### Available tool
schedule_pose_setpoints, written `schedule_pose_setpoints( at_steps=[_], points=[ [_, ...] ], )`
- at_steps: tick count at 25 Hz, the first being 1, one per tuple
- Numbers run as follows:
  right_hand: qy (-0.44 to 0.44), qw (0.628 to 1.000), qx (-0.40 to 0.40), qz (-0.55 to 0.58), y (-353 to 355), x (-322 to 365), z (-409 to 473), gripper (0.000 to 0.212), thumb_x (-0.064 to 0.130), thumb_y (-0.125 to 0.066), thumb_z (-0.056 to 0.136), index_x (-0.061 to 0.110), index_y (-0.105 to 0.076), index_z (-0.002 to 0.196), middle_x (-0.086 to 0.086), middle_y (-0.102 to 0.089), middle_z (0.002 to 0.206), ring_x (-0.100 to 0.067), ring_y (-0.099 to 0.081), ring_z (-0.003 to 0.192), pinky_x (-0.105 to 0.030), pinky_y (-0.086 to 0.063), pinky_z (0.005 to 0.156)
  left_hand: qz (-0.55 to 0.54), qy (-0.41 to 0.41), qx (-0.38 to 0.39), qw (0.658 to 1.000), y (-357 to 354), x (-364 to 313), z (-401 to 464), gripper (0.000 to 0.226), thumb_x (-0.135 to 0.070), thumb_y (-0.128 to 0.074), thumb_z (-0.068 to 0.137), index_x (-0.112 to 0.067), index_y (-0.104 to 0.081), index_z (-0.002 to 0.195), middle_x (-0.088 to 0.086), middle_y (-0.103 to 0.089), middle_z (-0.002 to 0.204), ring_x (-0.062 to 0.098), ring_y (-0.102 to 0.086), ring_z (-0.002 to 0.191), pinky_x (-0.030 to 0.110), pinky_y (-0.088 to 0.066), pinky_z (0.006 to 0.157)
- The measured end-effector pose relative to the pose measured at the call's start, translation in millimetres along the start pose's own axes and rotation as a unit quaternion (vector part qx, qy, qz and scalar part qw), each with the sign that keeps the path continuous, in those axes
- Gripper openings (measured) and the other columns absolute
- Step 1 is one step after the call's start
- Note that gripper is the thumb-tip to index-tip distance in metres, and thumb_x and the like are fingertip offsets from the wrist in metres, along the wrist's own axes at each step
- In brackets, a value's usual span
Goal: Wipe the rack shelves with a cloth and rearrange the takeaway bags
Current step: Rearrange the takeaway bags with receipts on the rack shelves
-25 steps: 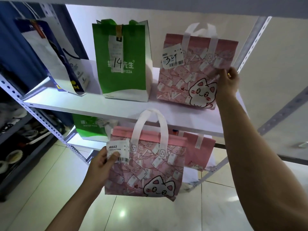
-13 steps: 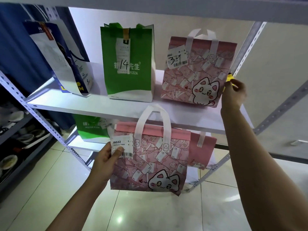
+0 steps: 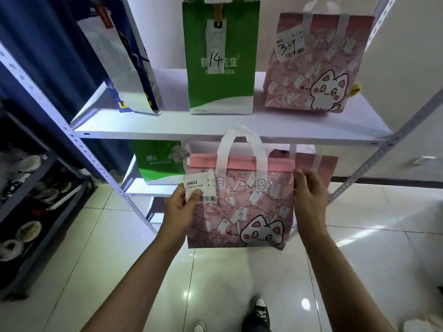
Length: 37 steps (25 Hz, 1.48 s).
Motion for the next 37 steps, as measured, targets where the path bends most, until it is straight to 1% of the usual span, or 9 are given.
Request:
schedule_pose_setpoints(
  at_steps=[6,12,16,21,26,28,30,34,37],
  points=[
    [-0.088,0.995,0.026,-0.043,-4,-61,-88,0.012,0.025,-0.063,0.098,0.026,-0.073,0.091,0.007,-0.077,0.087,-0.012,-0.074,0.078,-0.028,-0.061,0.065,0.05,0.023,0.009,0.998,44,56,-32,0.014,-0.017,-0.059,0.1,-0.029,-0.065,0.103,-0.022,-0.076,0.095,0.001,-0.073,0.092,0.013,-0.055,0.069],
    [-0.175,0.98,0.044,-0.089,-12,-124,-118,0.024,0.015,-0.052,0.101,0.029,-0.071,0.093,0.008,-0.075,0.085,-0.003,-0.072,0.069,-0.015,-0.053,0.052,0.121,0.097,0.013,0.988,62,124,-47,0.011,-0.021,-0.055,0.102,-0.03,-0.061,0.098,-0.017,-0.071,0.098,-0.006,-0.069,0.087,0.011,-0.053,0.065],
    [-0.246,0.962,0.056,-0.102,-24,-185,-116,0.026,0.011,-0.053,0.097,0.026,-0.074,0.096,0.006,-0.076,0.082,-0.009,-0.072,0.068,-0.02,-0.053,0.051,0.164,0.144,-0.005,0.976,74,169,-41,0.016,-0.021,-0.052,0.102,-0.016,-0.054,0.087,0.0,-0.066,0.082,0.0,-0.067,0.071,0.017,-0.049,0.055],
    [-0.334,0.937,0.046,-0.087,-36,-281,-100,0.018,0.01,-0.062,0.094,0.019,-0.071,0.107,-0.002,-0.078,0.085,-0.017,-0.076,0.073,-0.03,-0.058,0.059,0.206,0.21,-0.005,0.956,72,240,-21,0.017,-0.021,-0.047,0.103,-0.013,-0.059,0.094,0.007,-0.072,0.096,0.028,-0.07,0.09,0.044,-0.057,0.079],
    [-0.363,0.927,0.013,-0.091,-24,-366,-68,0.018,0.006,-0.061,0.092,0.022,-0.068,0.097,-0.009,-0.076,0.093,-0.026,-0.075,0.083,-0.04,-0.061,0.069,0.238,0.189,-0.02,0.953,50,301,12,0.018,-0.016,-0.048,0.102,-0.021,-0.064,0.107,-0.005,-0.073,0.1,0.002,-0.07,0.082,0.021,-0.056,0.067],
    [-0.37,0.924,-0.008,-0.095,-11,-399,-58,0.02,0.006,-0.062,0.091,0.024,-0.069,0.095,-0.005,-0.078,0.089,-0.024,-0.076,0.081,-0.04,-0.062,0.07,0.237,0.196,-0.007,0.951,33,332,27,0.018,-0.016,-0.05,0.101,-0.021,-0.062,0.114,0.0,-0.072,0.104,0.01,-0.071,0.089,0.032,-0.06,0.079],
    [-0.374,0.922,-0.029,-0.092,2,-429,-50,0.021,0.006,-0.063,0.091,0.025,-0.069,0.094,-0.001,-0.078,0.083,-0.019,-0.076,0.075,-0.034,-0.061,0.06,0.242,0.203,0.024,0.948,13,361,39,0.021,-0.016,-0.05,0.102,-0.019,-0.06,0.12,0.003,-0.071,0.111,0.019,-0.069,0.099,0.044,-0.058,0.087],
    [-0.36,0.925,-0.091,-0.077,20,-473,-27,0.025,0.005,-0.062,0.092,0.028,-0.072,0.096,0.001,-0.077,0.083,-0.009,-0.074,0.064,-0.019,-0.054,0.049,0.271,0.191,0.105,0.937,-29,414,66,0.022,-0.017,-0.049,0.103,-0.024,-0.057,0.123,-0.011,-0.068,0.111,-0.012,-0.063,0.088,0.013,-0.053,0.073],
    [-0.346,0.928,-0.116,-0.071,26,-492,-5,0.032,0.005,-0.059,0.093,0.028,-0.071,0.112,0.0,-0.074,0.093,-0.002,-0.071,0.058,-0.016,-0.051,0.046,0.271,0.187,0.146,0.933,-62,436,85,0.029,-0.014,-0.048,0.103,-0.023,-0.053,0.13,-0.012,-0.065,0.115,-0.006,-0.063,0.098,0.014,-0.051,0.077]
  ],
)
Point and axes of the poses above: each hand's wrist, its own z-axis towards the middle knuckle, its own y-axis out of the back of the hand, x = y × z, the point moved 7 cm from there along z, towards the middle knuckle
